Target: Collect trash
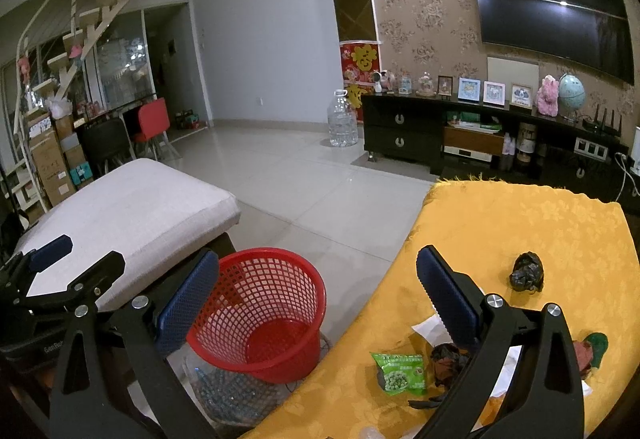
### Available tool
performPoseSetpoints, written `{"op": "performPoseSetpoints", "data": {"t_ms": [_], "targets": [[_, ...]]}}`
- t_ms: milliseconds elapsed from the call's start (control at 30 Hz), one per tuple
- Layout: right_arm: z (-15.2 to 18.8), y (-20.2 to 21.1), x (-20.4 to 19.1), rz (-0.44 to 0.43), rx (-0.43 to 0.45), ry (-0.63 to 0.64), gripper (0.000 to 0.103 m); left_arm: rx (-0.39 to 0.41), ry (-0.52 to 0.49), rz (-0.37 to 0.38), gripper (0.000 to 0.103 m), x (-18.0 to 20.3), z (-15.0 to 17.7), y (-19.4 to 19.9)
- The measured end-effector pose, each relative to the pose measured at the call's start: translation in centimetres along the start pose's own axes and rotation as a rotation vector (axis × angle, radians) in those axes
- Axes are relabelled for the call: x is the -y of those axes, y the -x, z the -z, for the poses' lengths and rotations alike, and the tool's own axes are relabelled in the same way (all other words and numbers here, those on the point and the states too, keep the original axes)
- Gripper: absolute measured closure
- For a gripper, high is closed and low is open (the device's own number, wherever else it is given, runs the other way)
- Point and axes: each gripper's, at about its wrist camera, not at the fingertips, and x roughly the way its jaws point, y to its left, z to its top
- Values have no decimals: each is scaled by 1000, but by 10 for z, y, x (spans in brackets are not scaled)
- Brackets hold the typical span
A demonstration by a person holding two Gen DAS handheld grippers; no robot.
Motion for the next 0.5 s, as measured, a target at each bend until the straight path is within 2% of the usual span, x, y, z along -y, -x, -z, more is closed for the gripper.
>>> {"op": "performPoseSetpoints", "data": {"t_ms": [500], "targets": [[3, -5, 0, 0, 1, -3, 7, -1, 1, 0, 8, 1, -1, 0]]}}
